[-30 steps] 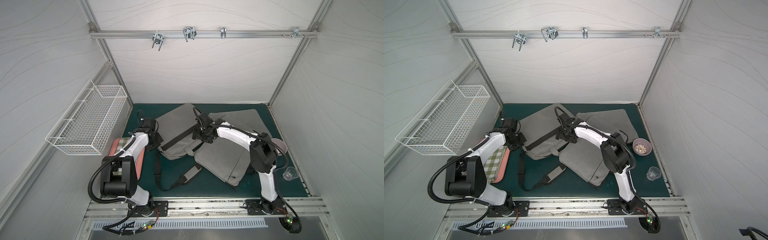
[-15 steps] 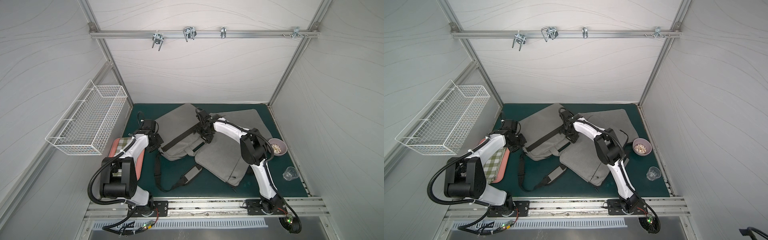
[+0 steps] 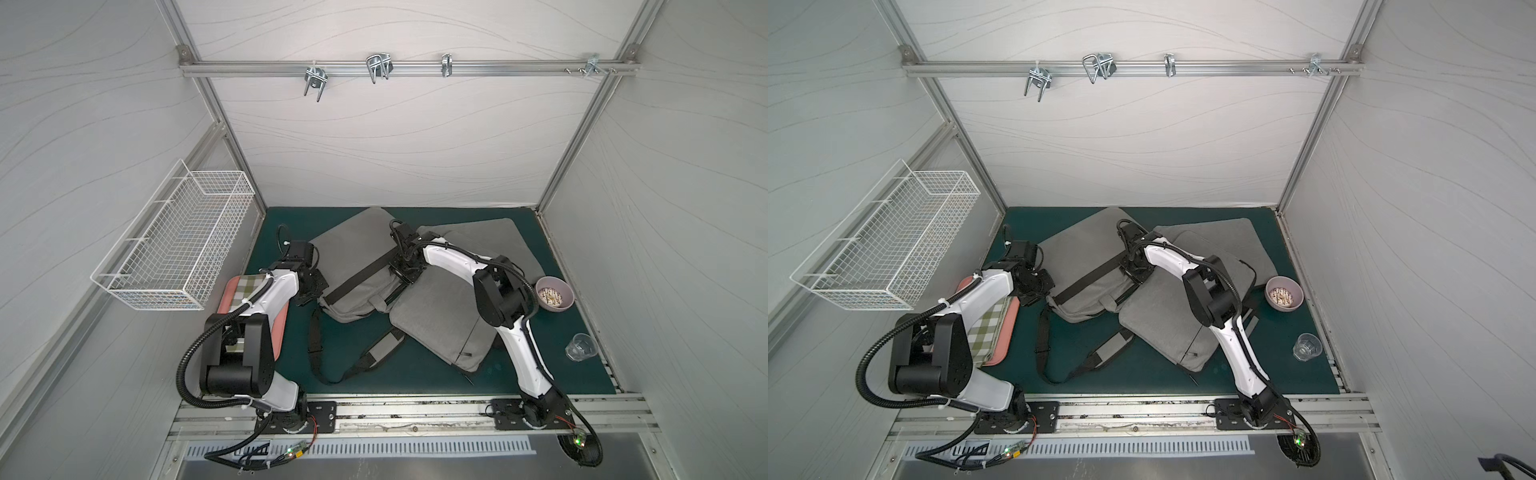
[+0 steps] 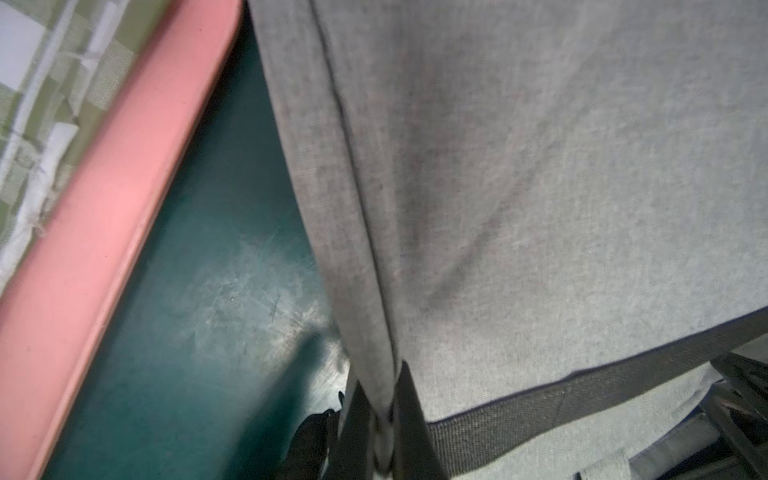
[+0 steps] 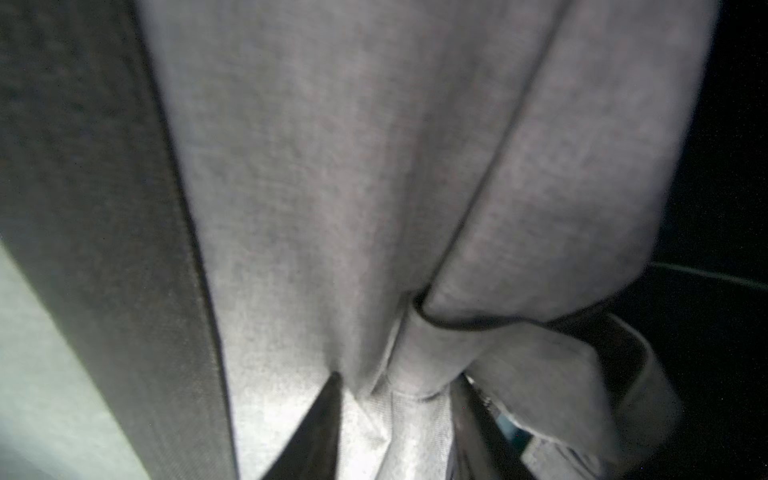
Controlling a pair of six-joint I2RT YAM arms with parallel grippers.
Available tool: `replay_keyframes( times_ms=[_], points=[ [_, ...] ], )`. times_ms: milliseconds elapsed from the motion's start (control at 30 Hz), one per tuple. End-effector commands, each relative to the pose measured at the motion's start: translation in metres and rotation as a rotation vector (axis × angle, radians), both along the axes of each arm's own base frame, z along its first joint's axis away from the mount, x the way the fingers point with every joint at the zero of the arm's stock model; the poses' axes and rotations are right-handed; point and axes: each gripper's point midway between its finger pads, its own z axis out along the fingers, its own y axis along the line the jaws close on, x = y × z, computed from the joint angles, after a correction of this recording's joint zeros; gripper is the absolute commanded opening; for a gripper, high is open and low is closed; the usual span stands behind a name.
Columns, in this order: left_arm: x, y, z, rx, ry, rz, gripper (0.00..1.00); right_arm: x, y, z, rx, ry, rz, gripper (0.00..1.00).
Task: Open the zippered laptop bag and take out the laptop
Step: Adjust the zippered laptop bag at the center of the board.
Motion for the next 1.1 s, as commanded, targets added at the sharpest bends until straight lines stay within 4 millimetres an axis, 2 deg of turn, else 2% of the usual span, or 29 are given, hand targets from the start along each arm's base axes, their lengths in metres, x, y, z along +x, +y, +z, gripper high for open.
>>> replay_keyframes(
  times_ms=[0, 133, 200, 267, 333, 567, 733, 900, 1067],
  points=[
    [-0.004, -0.012, -0.006, -0.022, 0.025, -0.051, 0.0, -0.014, -0.025, -0.053, -0.118, 0.069, -0.008, 0.27],
    [-0.005, -0.014, -0.009, -0.028, 0.031, -0.057, 0.0, -0.013, -0.038, -0.059, -0.156, 0.05, 0.016, 0.15],
    [-0.006, -0.016, -0.01, -0.03, 0.034, -0.062, 0.0, -0.009, -0.04, -0.056, -0.147, 0.033, 0.023, 0.05],
    [-0.007, -0.018, -0.01, -0.033, 0.038, -0.066, 0.0, -0.001, -0.039, -0.049, -0.124, -0.003, 0.031, 0.0],
    [-0.008, -0.019, -0.009, -0.038, 0.039, -0.07, 0.0, 0.009, -0.037, -0.035, -0.11, -0.052, 0.048, 0.0],
    [-0.018, -0.027, -0.004, -0.082, 0.038, -0.054, 0.0, 0.058, -0.031, 0.041, -0.054, -0.287, 0.142, 0.0],
    [-0.022, -0.039, -0.004, -0.134, 0.02, -0.029, 0.0, 0.086, -0.014, 0.071, -0.031, -0.411, 0.217, 0.0],
    [-0.013, -0.066, -0.001, -0.172, 0.003, -0.046, 0.0, 0.107, 0.004, 0.079, -0.012, -0.49, 0.291, 0.0],
    [-0.012, -0.079, -0.005, -0.177, 0.013, -0.068, 0.0, 0.119, 0.01, 0.068, -0.005, -0.521, 0.331, 0.0]
  ],
)
